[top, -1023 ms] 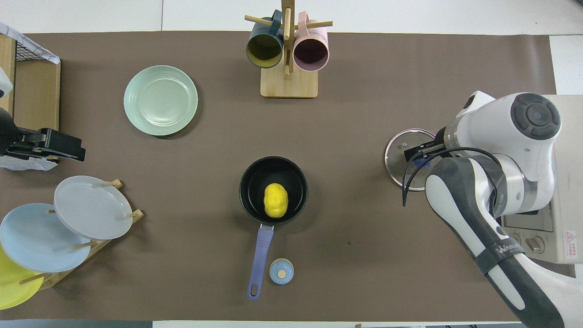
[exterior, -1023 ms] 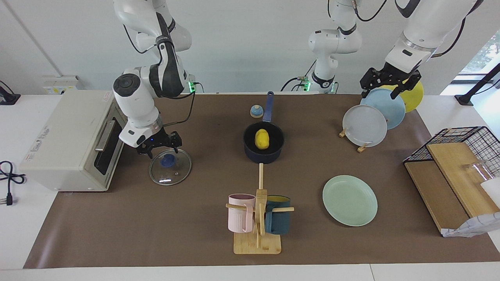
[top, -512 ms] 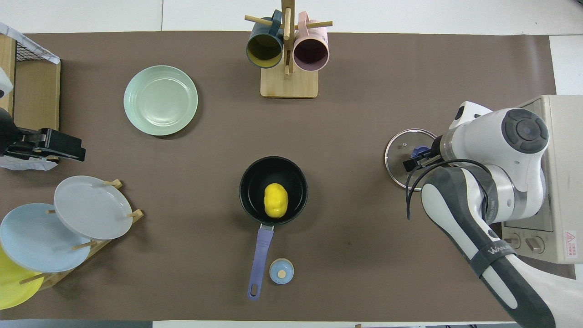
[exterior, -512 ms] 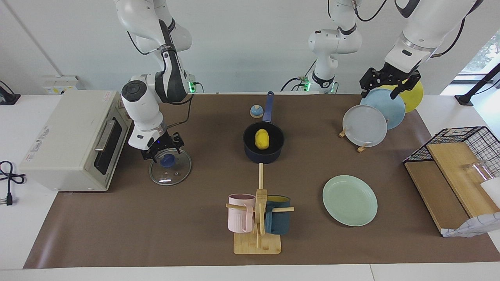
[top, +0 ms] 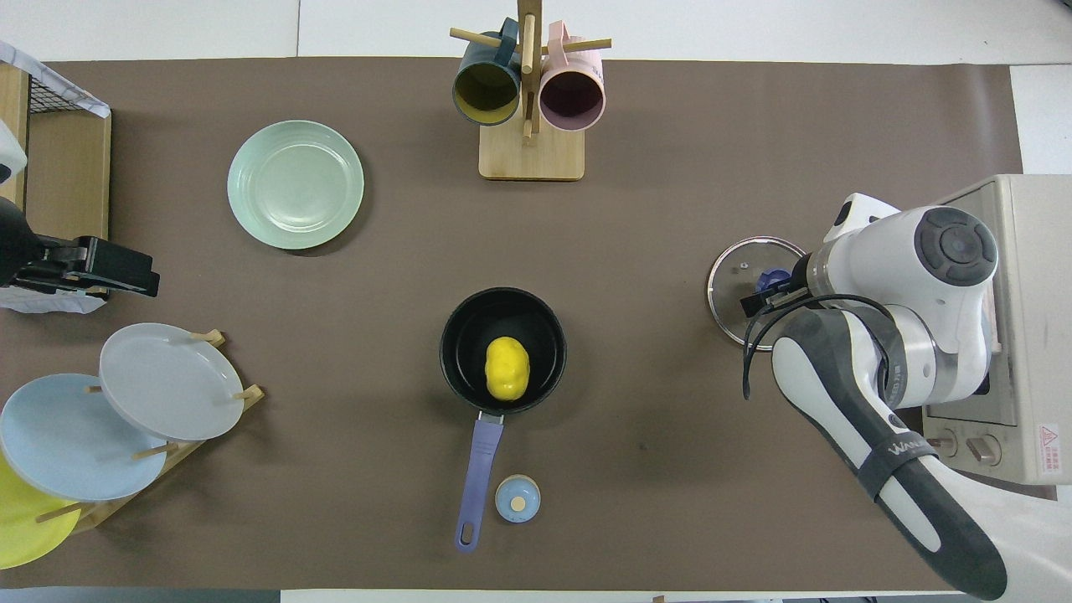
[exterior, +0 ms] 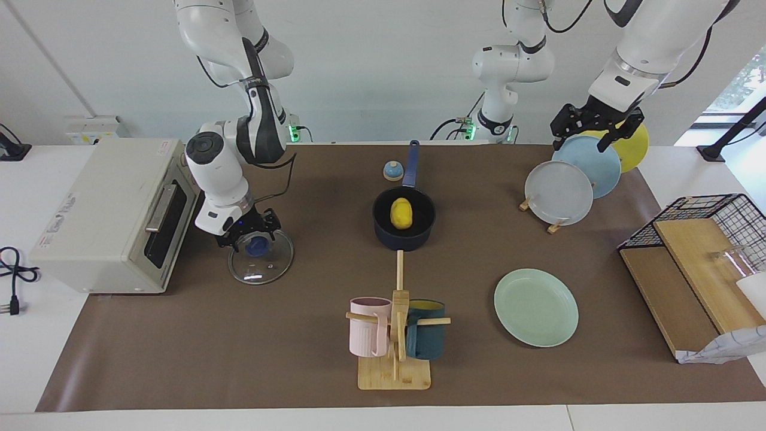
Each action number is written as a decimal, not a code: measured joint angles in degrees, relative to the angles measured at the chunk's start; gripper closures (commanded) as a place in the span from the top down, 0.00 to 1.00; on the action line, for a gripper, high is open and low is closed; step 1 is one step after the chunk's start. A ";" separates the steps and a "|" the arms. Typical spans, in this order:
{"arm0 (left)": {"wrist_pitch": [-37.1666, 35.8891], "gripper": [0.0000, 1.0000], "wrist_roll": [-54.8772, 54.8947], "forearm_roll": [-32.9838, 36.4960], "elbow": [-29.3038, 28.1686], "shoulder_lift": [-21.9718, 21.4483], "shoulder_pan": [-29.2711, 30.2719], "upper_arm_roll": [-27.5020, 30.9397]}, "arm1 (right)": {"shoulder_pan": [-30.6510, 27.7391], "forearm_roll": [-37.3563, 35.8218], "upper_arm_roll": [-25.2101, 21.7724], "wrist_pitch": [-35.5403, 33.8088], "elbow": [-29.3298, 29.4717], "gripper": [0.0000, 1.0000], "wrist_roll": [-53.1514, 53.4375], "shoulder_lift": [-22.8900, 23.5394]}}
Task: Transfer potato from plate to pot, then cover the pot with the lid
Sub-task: 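Reach the right gripper to the glass lid's blue knob and grasp it, then carry the glass lid with the right gripper over the saucepan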
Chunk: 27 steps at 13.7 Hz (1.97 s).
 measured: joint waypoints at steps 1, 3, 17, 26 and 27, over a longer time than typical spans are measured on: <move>0.00 1.00 0.00 0.00 0.00 0.00 0.00 0.00 | 0.00 0.00 0.01 0.62 -0.13 1.00 0.09 0.00; 0.00 1.00 0.00 0.00 0.00 0.00 0.00 0.00 | -0.05 0.00 -0.01 1.84 -0.42 1.00 0.10 0.35; 0.05 1.00 0.00 0.00 0.00 0.00 0.00 0.00 | 3.35 0.01 0.17 -13.30 11.51 0.10 6.66 1.69; 0.05 1.00 0.00 0.00 0.01 0.00 0.00 0.00 | 25.26 -0.05 0.61 -30.31 30.61 0.01 41.32 4.15; 0.05 1.00 0.00 0.00 0.01 0.00 0.00 0.00 | 27.18 -0.06 0.63 -29.30 30.59 0.01 44.67 4.63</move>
